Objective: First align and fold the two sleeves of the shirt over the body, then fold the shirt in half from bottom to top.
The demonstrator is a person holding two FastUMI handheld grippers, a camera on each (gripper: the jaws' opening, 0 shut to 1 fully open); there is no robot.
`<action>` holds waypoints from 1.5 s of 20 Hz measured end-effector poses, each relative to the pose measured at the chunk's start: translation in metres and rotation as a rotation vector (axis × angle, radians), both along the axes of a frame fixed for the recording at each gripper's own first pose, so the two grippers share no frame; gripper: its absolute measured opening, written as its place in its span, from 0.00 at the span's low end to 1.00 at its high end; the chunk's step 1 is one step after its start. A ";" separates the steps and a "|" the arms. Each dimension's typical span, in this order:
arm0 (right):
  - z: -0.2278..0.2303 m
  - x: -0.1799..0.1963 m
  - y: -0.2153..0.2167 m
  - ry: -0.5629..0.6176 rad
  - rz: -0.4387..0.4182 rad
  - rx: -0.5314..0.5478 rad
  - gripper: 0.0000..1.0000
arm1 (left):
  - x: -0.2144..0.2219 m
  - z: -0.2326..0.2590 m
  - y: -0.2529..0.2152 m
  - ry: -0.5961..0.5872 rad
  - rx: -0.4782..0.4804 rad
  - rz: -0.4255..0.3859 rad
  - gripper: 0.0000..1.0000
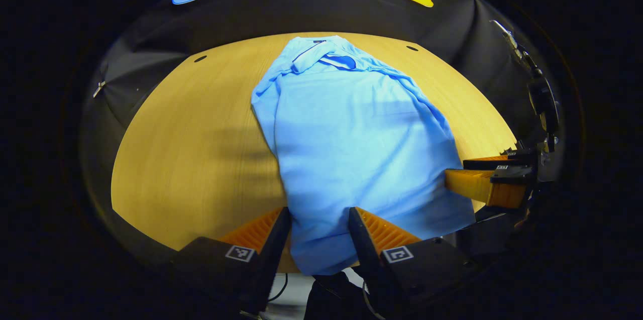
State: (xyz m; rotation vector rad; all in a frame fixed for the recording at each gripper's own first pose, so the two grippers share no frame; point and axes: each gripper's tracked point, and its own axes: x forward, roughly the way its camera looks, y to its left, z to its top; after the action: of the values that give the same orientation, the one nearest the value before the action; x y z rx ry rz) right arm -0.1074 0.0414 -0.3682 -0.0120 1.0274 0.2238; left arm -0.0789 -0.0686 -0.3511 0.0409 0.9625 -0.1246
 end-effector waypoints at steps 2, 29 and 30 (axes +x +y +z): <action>-0.001 -0.001 0.009 0.017 0.001 0.034 0.30 | 0.001 0.000 -0.009 -0.004 -0.028 -0.001 0.49; 0.120 0.144 0.044 -0.220 0.043 0.267 0.11 | 0.142 0.158 -0.010 -0.287 -0.137 0.042 0.06; 0.125 0.159 0.046 -0.238 0.049 0.272 0.11 | 0.155 0.167 -0.010 -0.305 -0.139 0.044 0.06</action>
State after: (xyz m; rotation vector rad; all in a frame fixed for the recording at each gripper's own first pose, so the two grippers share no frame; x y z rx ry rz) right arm 0.0512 0.0870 -0.2432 0.1788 0.7546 0.3962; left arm 0.0759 -0.0784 -0.1844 -0.0876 0.6479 -0.1400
